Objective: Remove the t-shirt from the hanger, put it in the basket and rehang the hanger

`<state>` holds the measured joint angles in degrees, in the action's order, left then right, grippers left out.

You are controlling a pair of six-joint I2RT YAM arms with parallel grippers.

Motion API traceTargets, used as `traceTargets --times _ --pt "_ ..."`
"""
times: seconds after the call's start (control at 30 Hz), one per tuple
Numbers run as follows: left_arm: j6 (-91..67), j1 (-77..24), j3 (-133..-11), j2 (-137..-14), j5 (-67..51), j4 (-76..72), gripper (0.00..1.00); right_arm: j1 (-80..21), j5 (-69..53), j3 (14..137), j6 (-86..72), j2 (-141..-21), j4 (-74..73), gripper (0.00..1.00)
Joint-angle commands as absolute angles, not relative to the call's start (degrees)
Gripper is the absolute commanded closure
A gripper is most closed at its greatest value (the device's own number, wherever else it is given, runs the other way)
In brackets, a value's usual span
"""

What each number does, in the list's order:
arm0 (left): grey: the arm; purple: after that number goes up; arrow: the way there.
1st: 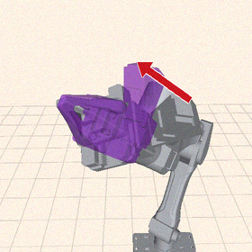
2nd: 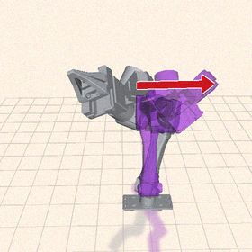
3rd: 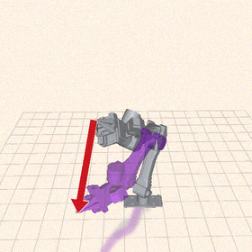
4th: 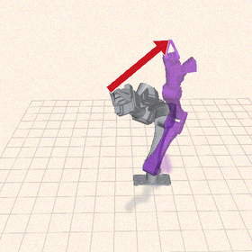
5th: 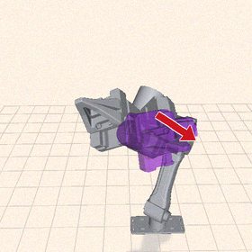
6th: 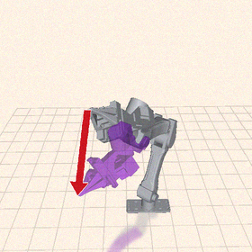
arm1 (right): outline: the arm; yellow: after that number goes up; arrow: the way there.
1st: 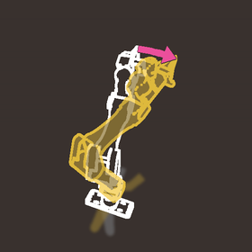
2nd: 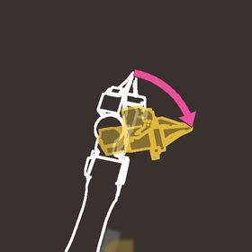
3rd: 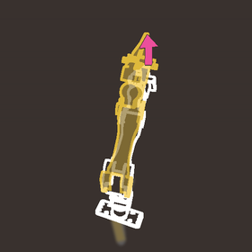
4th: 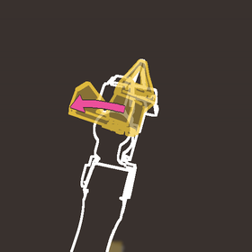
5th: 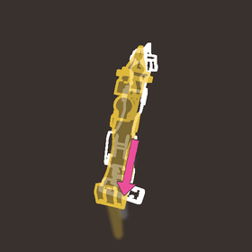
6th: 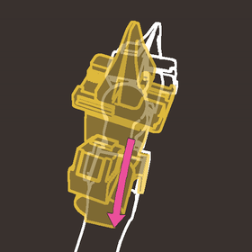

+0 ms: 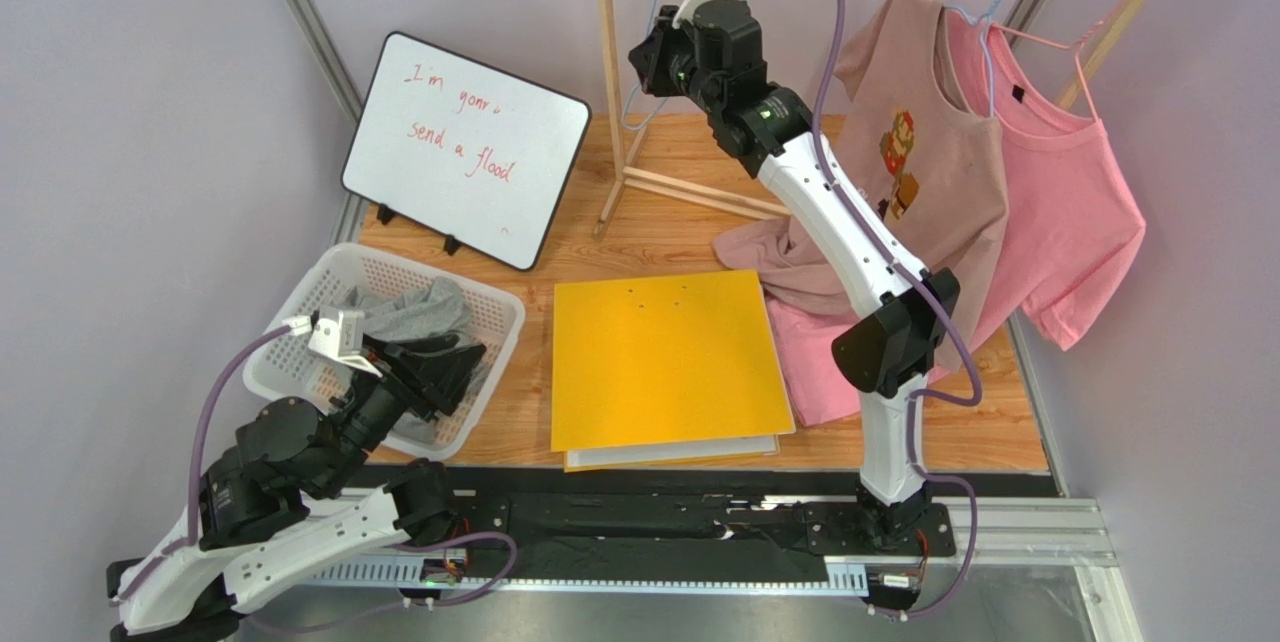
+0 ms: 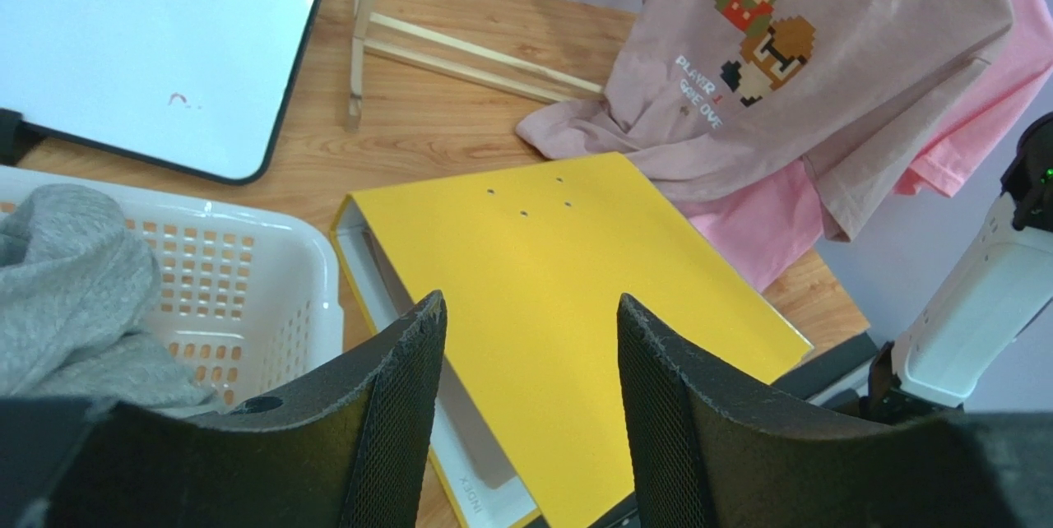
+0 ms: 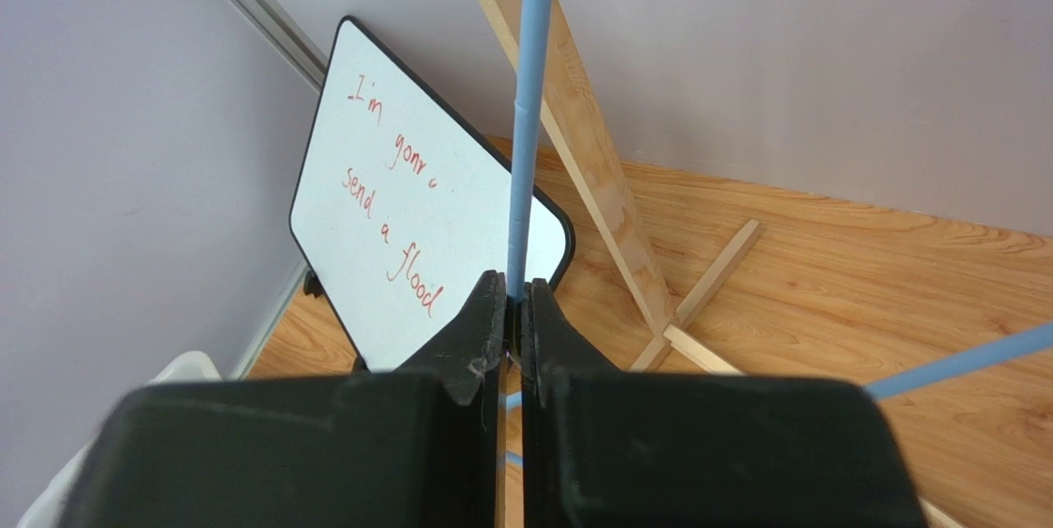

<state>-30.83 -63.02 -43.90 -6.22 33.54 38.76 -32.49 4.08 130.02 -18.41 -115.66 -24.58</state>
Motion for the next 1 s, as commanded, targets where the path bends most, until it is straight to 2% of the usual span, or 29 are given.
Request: traceTargets --times 0.0,0.43,0.87,0.9,0.93,0.97 --pt "-27.16 -63.19 -46.49 -5.89 34.63 40.87 0.41 -31.21 3.34 133.24 -21.97 -116.63 -21.1 1.0" --pt "-26.45 -63.11 -48.6 -8.61 29.62 41.92 0.41 -27.95 -4.3 131.92 -31.99 -116.54 -21.71 1.0" --pt "-29.44 -63.19 -47.72 -6.06 28.39 41.75 0.41 -26.89 -7.47 138.6 -36.82 -121.02 -24.61 1.0" --pt "-29.44 -63.19 -47.81 -6.5 28.48 41.57 0.41 -26.89 -7.64 138.6 -37.17 -121.03 -24.61 0.97" --pt "-29.53 -63.19 -47.81 -6.76 28.48 41.4 0.41 -26.89 -7.99 138.69 -37.53 -121.11 -24.7 0.83" --pt "-29.62 -63.19 -48.07 -7.12 28.3 41.05 0.4 -26.89 -8.43 138.87 -37.79 -121.03 -25.31 0.75"
